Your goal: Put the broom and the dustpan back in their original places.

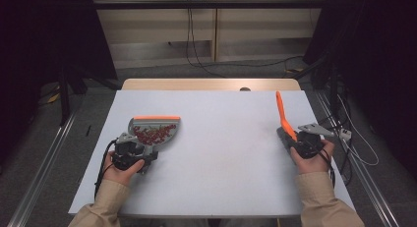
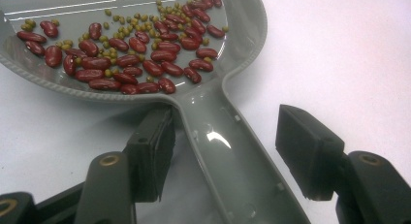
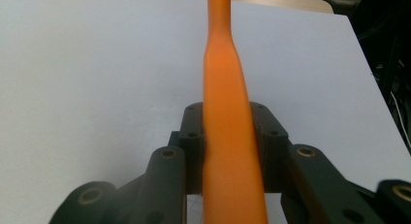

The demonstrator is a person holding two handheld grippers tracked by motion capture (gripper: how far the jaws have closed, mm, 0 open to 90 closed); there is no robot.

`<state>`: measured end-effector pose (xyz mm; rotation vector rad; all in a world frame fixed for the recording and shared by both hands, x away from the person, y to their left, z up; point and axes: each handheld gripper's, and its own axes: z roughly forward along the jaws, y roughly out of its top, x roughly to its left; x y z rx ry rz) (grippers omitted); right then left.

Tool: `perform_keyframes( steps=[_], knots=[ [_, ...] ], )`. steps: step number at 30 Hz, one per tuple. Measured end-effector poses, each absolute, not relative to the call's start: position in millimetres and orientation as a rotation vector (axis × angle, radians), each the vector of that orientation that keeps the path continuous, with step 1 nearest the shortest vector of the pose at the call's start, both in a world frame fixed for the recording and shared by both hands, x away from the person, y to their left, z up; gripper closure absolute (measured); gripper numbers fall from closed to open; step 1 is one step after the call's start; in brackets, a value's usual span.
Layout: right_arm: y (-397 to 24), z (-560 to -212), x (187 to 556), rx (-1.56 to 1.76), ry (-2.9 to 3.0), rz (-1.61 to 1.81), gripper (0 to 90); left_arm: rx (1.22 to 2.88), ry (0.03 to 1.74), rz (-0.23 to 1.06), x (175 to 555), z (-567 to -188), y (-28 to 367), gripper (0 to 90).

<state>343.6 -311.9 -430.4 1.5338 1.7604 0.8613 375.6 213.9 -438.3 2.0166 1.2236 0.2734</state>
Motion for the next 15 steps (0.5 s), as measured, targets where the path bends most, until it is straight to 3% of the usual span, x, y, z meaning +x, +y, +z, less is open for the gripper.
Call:
perform_keyframes(
  steps=[8,12,15],
  knots=[
    [-295,-434,345,1.523,1.799,0.91,66.6,2.009,1.225,0.267,376,-438,213,38.1],
    [-289,-436,346,1.529,1.839,1.029,53.3,2.0,1.213,0.261,375,-437,214,34.9],
    [-283,-436,345,1.503,1.887,1.13,42.7,1.991,1.215,0.272,373,-436,216,25.2]
  ],
)
